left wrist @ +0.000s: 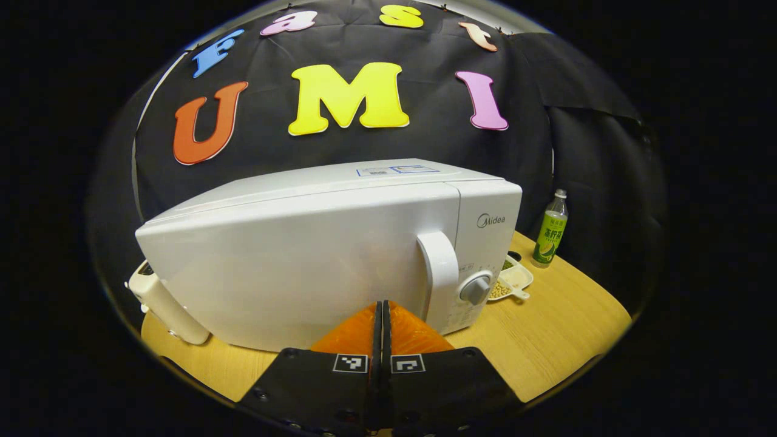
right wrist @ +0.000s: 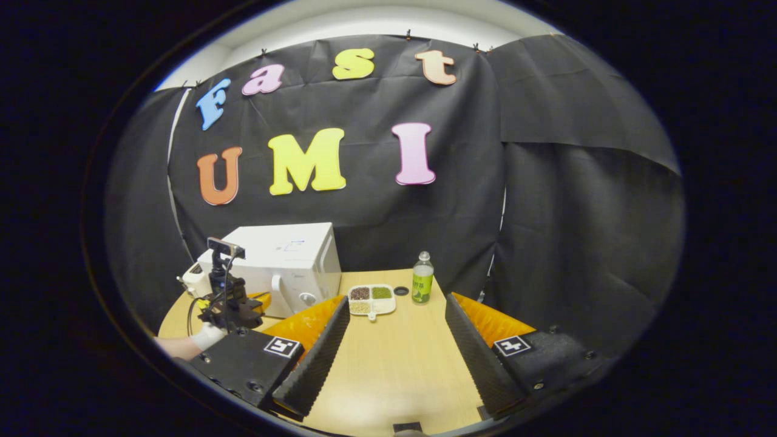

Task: Open the microwave oven with the left hand, put the food in, and close the microwave oven.

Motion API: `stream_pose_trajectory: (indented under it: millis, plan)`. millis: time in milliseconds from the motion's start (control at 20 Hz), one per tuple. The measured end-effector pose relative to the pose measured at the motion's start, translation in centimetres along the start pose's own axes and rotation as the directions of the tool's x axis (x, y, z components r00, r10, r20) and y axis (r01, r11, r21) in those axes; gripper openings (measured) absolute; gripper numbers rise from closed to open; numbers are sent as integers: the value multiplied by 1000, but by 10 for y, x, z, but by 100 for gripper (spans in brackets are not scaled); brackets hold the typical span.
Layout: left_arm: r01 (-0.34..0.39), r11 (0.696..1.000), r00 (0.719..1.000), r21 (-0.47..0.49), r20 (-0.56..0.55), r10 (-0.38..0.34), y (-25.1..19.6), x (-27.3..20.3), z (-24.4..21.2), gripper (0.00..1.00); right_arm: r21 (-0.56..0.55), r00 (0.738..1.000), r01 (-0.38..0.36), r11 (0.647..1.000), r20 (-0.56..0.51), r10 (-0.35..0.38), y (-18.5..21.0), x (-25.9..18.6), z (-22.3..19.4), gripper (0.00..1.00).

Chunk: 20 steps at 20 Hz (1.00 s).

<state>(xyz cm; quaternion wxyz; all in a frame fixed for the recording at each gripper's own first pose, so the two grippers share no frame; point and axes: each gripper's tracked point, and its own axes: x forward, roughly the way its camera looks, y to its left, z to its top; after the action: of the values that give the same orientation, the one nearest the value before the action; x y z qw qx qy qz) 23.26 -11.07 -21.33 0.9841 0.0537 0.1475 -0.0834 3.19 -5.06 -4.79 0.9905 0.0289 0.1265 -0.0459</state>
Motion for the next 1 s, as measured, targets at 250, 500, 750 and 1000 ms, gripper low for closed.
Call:
stream_pose_trajectory:
  millis: [250,500,750,1000]
  plan:
    - [-137,981,985,134,119,121,48,-83,17,94,-15,999,-45,999,2,46,37,-5,-4,100]
    - [-159,980,968,121,214,131,73,-174,46,94,-55,989,-145,988,0,145,101,-8,-10,92]
    - [-171,985,945,-31,279,173,104,-263,78,94,-111,972,-227,967,29,232,162,-21,-16,92]
    - [-150,976,926,-155,323,194,125,-325,106,94,-129,959,-256,958,92,268,192,-42,-4,92]
